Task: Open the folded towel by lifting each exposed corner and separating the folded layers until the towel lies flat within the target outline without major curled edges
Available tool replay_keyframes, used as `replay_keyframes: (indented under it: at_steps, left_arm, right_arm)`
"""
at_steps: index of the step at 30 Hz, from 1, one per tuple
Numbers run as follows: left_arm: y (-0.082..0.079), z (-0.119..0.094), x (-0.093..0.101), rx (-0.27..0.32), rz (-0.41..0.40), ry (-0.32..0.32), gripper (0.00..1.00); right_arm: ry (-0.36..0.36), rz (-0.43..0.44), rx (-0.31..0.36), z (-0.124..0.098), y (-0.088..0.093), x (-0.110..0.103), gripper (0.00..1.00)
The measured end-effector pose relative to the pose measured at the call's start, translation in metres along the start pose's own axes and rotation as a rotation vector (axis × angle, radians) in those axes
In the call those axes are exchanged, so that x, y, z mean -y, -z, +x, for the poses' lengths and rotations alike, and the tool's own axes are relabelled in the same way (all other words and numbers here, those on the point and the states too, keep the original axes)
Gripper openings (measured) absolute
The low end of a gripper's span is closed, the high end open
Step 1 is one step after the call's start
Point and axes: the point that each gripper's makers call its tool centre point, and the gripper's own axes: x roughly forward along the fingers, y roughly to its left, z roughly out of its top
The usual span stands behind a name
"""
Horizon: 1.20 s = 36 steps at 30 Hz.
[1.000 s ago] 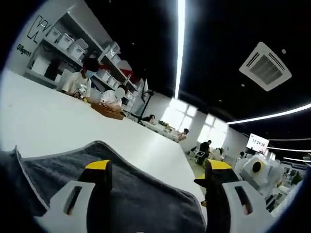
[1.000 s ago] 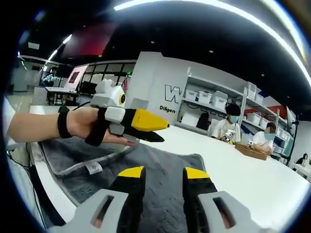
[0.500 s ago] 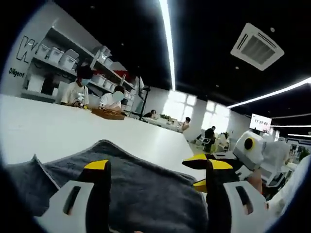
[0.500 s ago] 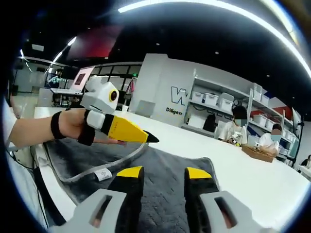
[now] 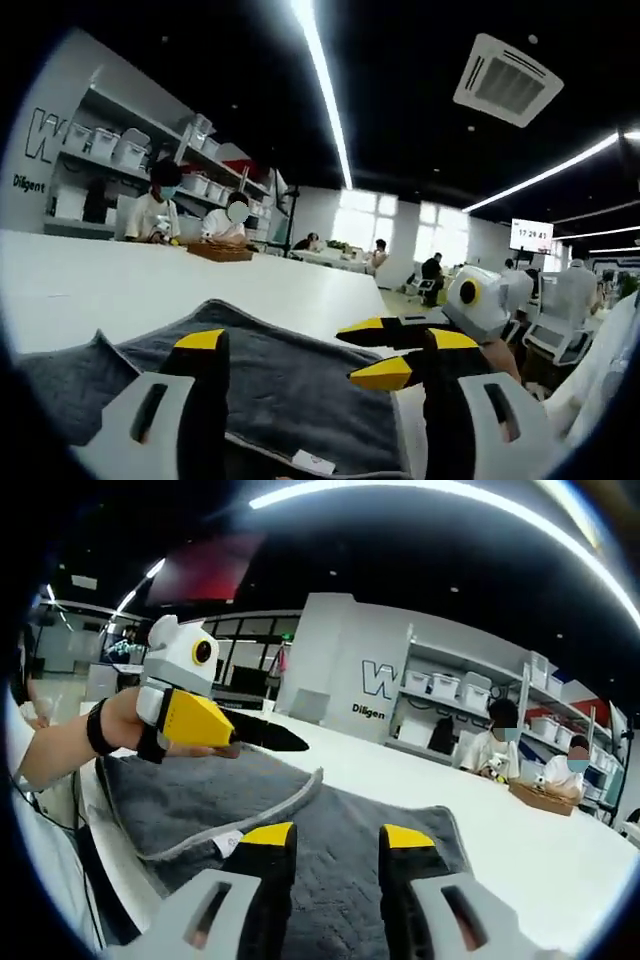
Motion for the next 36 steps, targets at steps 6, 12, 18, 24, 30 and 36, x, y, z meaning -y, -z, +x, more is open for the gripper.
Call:
replay_keyframes:
  at_steps: [6, 12, 18, 24, 30, 36]
  left_arm:
    - [-0.005, -0.022, -0.002, 0.031, 0.015, -0.018, 0.77]
    - [0.004, -0.041, -0.006, 0.026, 0.018, -0.058, 0.76]
    - [0.016, -0.056, -0.005, 0.01, 0.013, -0.096, 0.76]
    - [0.026, -0.069, 0.001, -0.001, 0.023, -0.121, 0.76]
    - [0.034, -0.075, 0.007, -0.002, 0.011, -0.135, 0.73]
    - [0.043, -0.082, 0.011, -0.031, 0.023, -0.187, 0.73]
  right_arm:
    - [-0.022, -0.005, 0.016, 0.002, -0.007, -0.006, 0.29]
    - [-0.025, -0.029, 0.003, -0.001, -0.007, -0.008, 0.29]
    - [-0.041, -0.013, 0.026, -0.005, -0.012, -0.01, 0.3]
    - [-0.048, -0.023, 0.025, -0.006, -0.014, -0.013, 0.3]
    - [-0.047, -0.029, 0.019, -0.007, -0.014, -0.014, 0.29]
    - [-0.059, -0.019, 0.025, -0.009, -0.015, -0.016, 0.3]
